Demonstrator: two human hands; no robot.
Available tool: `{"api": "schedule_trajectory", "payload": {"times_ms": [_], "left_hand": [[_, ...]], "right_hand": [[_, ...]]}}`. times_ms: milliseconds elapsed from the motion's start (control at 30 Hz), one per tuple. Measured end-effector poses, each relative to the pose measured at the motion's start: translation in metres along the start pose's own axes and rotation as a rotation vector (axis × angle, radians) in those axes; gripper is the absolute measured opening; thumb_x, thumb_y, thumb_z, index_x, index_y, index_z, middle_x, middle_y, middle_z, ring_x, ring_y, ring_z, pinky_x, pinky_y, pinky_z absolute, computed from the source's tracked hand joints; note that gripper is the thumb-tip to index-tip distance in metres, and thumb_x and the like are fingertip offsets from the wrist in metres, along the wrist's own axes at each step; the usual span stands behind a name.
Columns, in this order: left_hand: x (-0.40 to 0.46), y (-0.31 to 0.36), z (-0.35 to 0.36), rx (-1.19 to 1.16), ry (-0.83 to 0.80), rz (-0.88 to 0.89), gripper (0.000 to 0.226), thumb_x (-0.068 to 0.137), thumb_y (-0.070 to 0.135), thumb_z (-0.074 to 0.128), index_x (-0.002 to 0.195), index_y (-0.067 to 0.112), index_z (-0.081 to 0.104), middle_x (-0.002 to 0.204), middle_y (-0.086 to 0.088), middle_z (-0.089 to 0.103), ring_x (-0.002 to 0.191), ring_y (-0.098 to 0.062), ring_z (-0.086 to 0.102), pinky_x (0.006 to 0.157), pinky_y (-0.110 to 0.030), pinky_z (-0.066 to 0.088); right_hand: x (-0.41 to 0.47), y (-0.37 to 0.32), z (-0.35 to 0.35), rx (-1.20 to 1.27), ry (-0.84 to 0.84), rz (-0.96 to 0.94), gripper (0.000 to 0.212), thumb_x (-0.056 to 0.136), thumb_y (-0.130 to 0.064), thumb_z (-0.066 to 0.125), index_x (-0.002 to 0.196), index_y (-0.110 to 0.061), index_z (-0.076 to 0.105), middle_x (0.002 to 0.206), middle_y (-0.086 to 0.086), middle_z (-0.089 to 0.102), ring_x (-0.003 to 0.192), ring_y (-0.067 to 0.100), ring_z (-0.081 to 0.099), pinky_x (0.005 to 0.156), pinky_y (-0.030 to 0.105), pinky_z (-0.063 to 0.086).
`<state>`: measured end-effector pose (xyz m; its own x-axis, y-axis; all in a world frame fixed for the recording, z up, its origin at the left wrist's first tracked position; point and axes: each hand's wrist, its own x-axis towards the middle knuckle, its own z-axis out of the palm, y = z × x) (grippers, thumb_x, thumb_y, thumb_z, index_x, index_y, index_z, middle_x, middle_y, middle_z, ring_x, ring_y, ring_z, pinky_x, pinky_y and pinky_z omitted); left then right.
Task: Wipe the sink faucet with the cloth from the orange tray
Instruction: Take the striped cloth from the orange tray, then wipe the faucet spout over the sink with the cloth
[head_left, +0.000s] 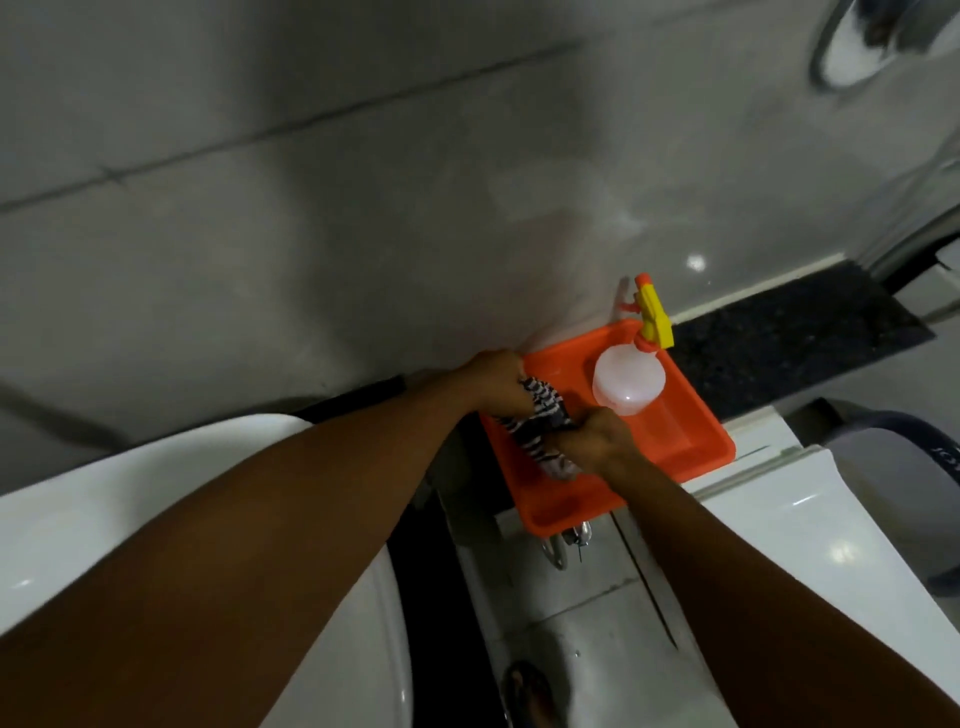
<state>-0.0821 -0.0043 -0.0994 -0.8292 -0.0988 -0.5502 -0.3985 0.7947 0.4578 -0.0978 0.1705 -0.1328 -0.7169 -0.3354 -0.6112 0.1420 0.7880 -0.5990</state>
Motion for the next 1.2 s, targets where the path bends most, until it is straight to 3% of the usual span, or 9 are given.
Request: {"api": "schedule_trajectory", "payload": {"times_ms": [133,233,500,600,733,900,1000,1067,1200], "left_hand": [[-0.067,0.000,-0.050,-0.450,0.108,-0.022,0.036,0.072,0.008,0.075,0.104,-0.002,0.063,0.105,-0.023,0.070,0.095,-0.033,0.070,0.083,-0.049,0.061],[-0.135,-0.005,-0.086,-0.732,0.154,-0.014,0.040,0.071,0.006,0.080,0.107,0.006,0.063,0.098,-0.007,0.069,0.087,-0.019,0.069,0.070,-0.032,0.062],[-0.324,-0.060,-0.190,-1.170,0.614,0.030,0.037,0.080,0.017,0.078,0.112,0.005,0.063,0.107,-0.016,0.071,0.090,-0.025,0.071,0.055,-0.028,0.058],[-0.383,-0.100,-0.213,-1.149,0.759,-0.035,0.025,0.080,0.017,0.079,0.097,0.006,0.065,0.099,-0.017,0.071,0.085,-0.026,0.070,0.053,-0.029,0.059],[-0.433,-0.154,-0.217,-1.066,0.985,-0.121,0.025,0.076,0.020,0.082,0.089,0.004,0.067,0.078,-0.014,0.070,0.056,-0.018,0.067,0.046,-0.025,0.055],[-0.434,-0.186,-0.209,-1.070,1.085,-0.216,0.033,0.081,0.018,0.078,0.107,-0.001,0.069,0.105,-0.023,0.073,0.080,-0.027,0.071,0.057,-0.029,0.060],[-0.425,-0.185,-0.209,-0.587,1.223,-0.445,0.048,0.083,0.030,0.075,0.120,0.003,0.060,0.122,-0.018,0.064,0.109,-0.034,0.063,0.088,-0.042,0.056],[-0.419,-0.177,-0.203,-0.309,1.329,-0.464,0.047,0.080,0.045,0.070,0.112,0.012,0.059,0.113,-0.012,0.061,0.103,-0.030,0.061,0.085,-0.044,0.056],[-0.389,-0.158,-0.197,-0.386,1.062,-0.334,0.045,0.081,0.057,0.061,0.098,0.017,0.071,0.092,-0.005,0.072,0.082,-0.024,0.069,0.069,-0.034,0.056]], "right_hand": [[-0.053,-0.041,-0.038,0.136,-0.013,-0.176,0.019,0.078,-0.012,0.080,0.091,-0.009,0.068,0.084,0.002,0.073,0.077,0.012,0.068,0.065,0.015,0.055],[-0.103,-0.090,-0.056,0.244,-0.075,-0.314,0.016,0.079,-0.001,0.078,0.089,-0.011,0.070,0.075,-0.006,0.077,0.074,0.006,0.070,0.059,0.011,0.053],[-0.213,-0.267,-0.020,0.404,-0.341,-0.605,0.017,0.082,-0.005,0.074,0.097,-0.011,0.070,0.087,0.011,0.076,0.079,0.024,0.069,0.067,0.033,0.057],[-0.237,-0.321,0.014,0.369,-0.340,-0.638,0.028,0.081,-0.004,0.075,0.108,-0.007,0.070,0.095,0.017,0.076,0.081,0.025,0.071,0.073,0.036,0.056],[-0.254,-0.377,0.068,0.377,-0.151,-0.615,0.025,0.074,-0.009,0.083,0.096,-0.011,0.070,0.082,0.010,0.073,0.071,0.022,0.066,0.065,0.036,0.058],[-0.252,-0.412,0.117,0.346,0.091,-0.629,0.027,0.070,-0.009,0.085,0.089,-0.013,0.066,0.093,0.014,0.074,0.073,0.022,0.068,0.068,0.035,0.061],[-0.244,-0.417,0.128,0.312,0.223,-0.659,0.025,0.072,-0.012,0.084,0.087,-0.017,0.065,0.096,0.011,0.074,0.063,0.012,0.065,0.052,0.023,0.056],[-0.238,-0.413,0.132,0.331,0.230,-0.703,0.032,0.071,-0.020,0.088,0.094,-0.016,0.066,0.095,0.009,0.073,0.064,0.010,0.065,0.051,0.018,0.053],[-0.231,-0.392,0.129,0.342,0.364,-1.001,0.031,0.080,-0.040,0.079,0.100,-0.020,0.065,0.097,0.000,0.069,0.092,0.015,0.066,0.080,0.025,0.056]]}}
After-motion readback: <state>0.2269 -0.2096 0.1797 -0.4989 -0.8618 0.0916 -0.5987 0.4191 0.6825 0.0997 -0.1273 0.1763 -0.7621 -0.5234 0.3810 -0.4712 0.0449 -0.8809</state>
